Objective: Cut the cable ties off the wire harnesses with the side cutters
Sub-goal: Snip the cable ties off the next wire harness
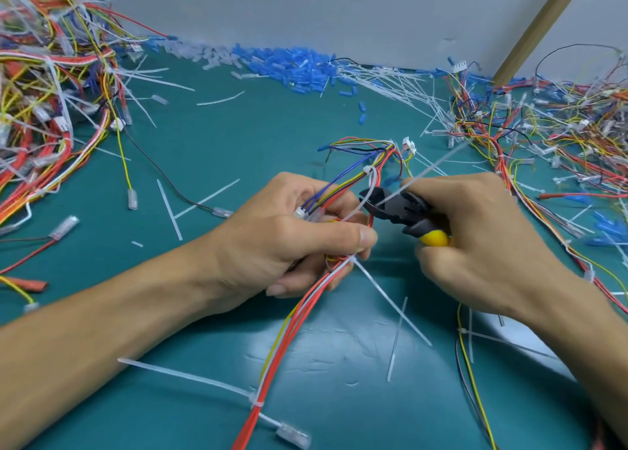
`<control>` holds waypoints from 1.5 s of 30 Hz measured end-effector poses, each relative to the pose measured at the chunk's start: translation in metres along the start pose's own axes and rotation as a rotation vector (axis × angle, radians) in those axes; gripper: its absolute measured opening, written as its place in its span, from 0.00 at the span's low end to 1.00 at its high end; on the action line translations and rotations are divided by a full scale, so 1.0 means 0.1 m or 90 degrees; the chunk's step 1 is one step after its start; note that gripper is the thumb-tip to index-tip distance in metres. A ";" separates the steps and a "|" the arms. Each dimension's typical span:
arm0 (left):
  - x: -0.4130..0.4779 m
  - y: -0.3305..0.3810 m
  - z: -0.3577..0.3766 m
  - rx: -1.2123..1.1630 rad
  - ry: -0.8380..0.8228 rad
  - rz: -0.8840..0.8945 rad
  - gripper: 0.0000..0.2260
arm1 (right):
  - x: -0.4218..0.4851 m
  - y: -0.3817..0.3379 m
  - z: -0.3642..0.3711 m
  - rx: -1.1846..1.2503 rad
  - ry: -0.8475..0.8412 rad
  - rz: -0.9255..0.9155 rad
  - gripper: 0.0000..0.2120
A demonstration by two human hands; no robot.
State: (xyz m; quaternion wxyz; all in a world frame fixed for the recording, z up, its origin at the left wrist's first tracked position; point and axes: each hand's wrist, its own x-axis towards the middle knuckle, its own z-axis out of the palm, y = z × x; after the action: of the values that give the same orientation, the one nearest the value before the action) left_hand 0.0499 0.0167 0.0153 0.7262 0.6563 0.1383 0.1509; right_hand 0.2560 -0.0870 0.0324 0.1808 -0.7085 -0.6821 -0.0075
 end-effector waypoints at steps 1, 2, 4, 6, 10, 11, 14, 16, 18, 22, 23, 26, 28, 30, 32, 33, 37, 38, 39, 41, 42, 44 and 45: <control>0.00 0.00 0.00 0.000 -0.004 0.002 0.09 | 0.00 0.01 -0.01 -0.005 0.006 0.006 0.10; 0.00 0.00 0.00 -0.004 -0.008 0.004 0.08 | 0.00 0.00 -0.01 -0.004 0.011 0.011 0.10; 0.00 0.00 0.00 -0.017 -0.009 0.006 0.08 | 0.00 -0.02 -0.01 0.002 0.017 0.004 0.08; 0.00 0.00 -0.01 -0.027 -0.006 0.005 0.09 | 0.00 -0.04 -0.01 0.012 0.003 -0.006 0.10; 0.01 -0.01 -0.01 -0.028 -0.006 0.007 0.11 | -0.01 -0.01 0.00 -0.006 0.013 0.008 0.08; 0.01 -0.01 -0.01 -0.030 -0.007 0.008 0.11 | -0.02 -0.01 0.00 -0.010 0.015 0.005 0.11; 0.01 0.00 -0.02 -0.032 -0.001 0.008 0.11 | -0.01 -0.05 0.01 -0.034 0.001 -0.001 0.12; 0.01 0.00 -0.02 -0.027 0.003 0.008 0.11 | 0.00 -0.06 0.01 -0.042 -0.009 0.000 0.10; 0.01 0.00 -0.01 -0.022 -0.006 0.010 0.10 | -0.02 -0.05 -0.01 -0.018 -0.006 -0.007 0.09; -0.01 0.02 -0.02 -0.029 -0.038 0.022 0.08 | -0.03 -0.07 -0.01 0.031 0.003 -0.017 0.10; -0.01 0.02 -0.02 -0.031 -0.036 0.021 0.07 | -0.03 -0.07 0.00 0.035 0.003 -0.011 0.10; 0.00 0.02 -0.02 -0.037 -0.022 0.015 0.08 | -0.01 -0.07 0.00 0.019 -0.015 0.000 0.06; 0.00 0.02 -0.03 -0.040 -0.018 0.014 0.09 | -0.01 -0.08 0.00 0.003 -0.030 -0.009 0.11; 0.01 0.01 -0.03 -0.040 -0.018 0.016 0.09 | -0.01 -0.08 0.01 0.002 -0.019 -0.022 0.13; 0.01 0.00 -0.03 -0.036 -0.018 0.015 0.08 | -0.02 -0.07 0.03 0.003 -0.014 -0.027 0.09; 0.01 0.00 -0.02 -0.035 -0.019 0.012 0.07 | -0.02 -0.05 0.03 0.008 -0.011 -0.031 0.07; 0.01 0.00 -0.02 -0.027 -0.023 0.009 0.09 | -0.03 -0.04 0.02 0.042 -0.015 -0.046 0.08; 0.01 0.00 -0.02 -0.030 -0.022 0.010 0.09 | -0.02 -0.05 0.03 0.048 -0.011 -0.050 0.08; 0.01 -0.01 -0.03 -0.034 -0.020 0.011 0.09 | -0.02 -0.05 0.04 0.050 -0.007 -0.052 0.09; 0.01 -0.01 -0.03 -0.040 -0.017 0.012 0.09 | 0.00 -0.05 0.04 0.045 -0.011 -0.047 0.08; 0.02 -0.01 -0.03 -0.041 -0.017 0.013 0.09 | 0.00 -0.04 0.04 0.047 -0.014 -0.046 0.08; 0.02 -0.01 -0.02 -0.036 -0.021 0.014 0.08 | -0.01 -0.01 0.05 0.068 0.000 -0.044 0.06; 0.01 0.00 -0.02 -0.034 -0.025 0.016 0.08 | -0.02 -0.01 0.05 0.080 0.011 -0.045 0.05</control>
State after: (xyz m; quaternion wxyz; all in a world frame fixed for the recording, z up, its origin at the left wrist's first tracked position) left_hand 0.0504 0.0191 0.0148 0.7441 0.6411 0.1120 0.1508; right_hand 0.2539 -0.0871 0.0275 0.2303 -0.6713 -0.7041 0.0228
